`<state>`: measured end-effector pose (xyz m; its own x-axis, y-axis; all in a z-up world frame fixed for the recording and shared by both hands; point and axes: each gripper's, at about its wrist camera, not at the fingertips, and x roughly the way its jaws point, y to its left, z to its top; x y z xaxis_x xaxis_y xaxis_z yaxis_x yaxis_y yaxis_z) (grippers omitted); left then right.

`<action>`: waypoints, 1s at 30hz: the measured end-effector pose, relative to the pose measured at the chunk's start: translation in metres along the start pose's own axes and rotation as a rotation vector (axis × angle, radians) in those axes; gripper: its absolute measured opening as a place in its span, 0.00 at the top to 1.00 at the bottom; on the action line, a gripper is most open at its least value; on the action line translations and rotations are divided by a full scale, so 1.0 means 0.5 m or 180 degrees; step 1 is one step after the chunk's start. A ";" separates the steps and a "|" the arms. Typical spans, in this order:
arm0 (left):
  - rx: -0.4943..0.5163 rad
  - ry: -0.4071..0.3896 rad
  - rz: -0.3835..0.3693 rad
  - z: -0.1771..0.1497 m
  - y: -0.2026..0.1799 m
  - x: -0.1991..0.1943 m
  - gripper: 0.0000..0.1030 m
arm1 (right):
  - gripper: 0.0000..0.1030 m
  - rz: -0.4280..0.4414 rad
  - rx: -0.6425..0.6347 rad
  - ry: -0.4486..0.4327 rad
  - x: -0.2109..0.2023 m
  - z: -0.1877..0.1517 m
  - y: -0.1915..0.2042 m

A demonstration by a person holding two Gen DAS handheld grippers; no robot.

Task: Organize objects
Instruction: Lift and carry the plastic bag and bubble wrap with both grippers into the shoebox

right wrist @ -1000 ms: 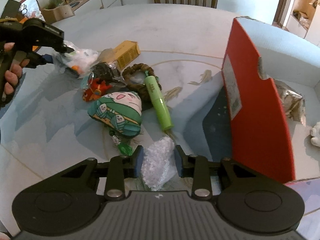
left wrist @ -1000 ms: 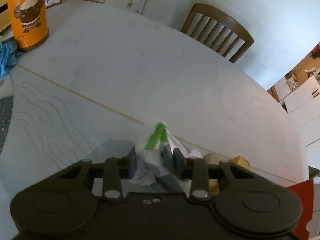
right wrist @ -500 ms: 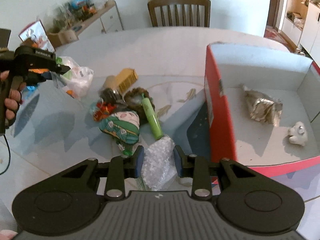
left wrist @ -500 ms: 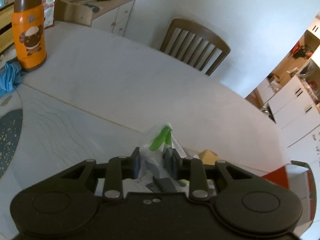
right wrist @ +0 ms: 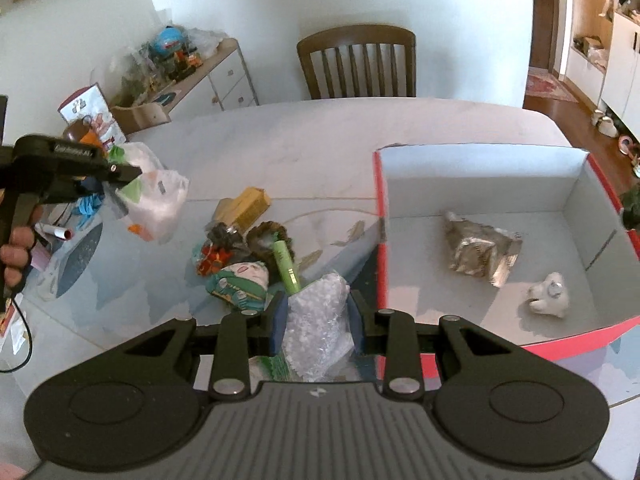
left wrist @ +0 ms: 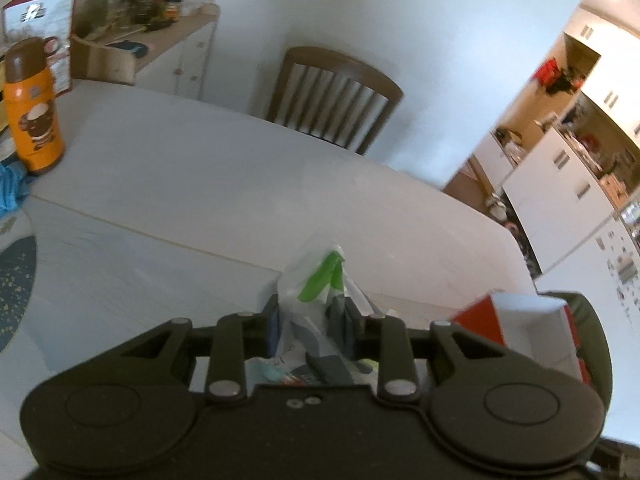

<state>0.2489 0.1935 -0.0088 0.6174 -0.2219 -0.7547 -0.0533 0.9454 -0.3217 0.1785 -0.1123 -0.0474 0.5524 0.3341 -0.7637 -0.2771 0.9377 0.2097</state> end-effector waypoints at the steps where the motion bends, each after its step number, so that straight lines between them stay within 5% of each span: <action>1: 0.0031 0.0027 -0.0020 -0.003 -0.013 -0.001 0.73 | 0.70 0.0011 0.0007 0.0005 -0.003 0.004 -0.010; 30: 0.1025 0.0477 -0.0512 -0.093 -0.467 0.096 0.72 | 0.70 -0.0374 0.0213 -0.0044 -0.033 0.061 -0.370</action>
<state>0.2545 -0.0488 0.0036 0.4751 -0.3834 -0.7920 0.2987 0.9169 -0.2646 0.2446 -0.2886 -0.0550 0.5889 0.2224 -0.7770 -0.1570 0.9746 0.1600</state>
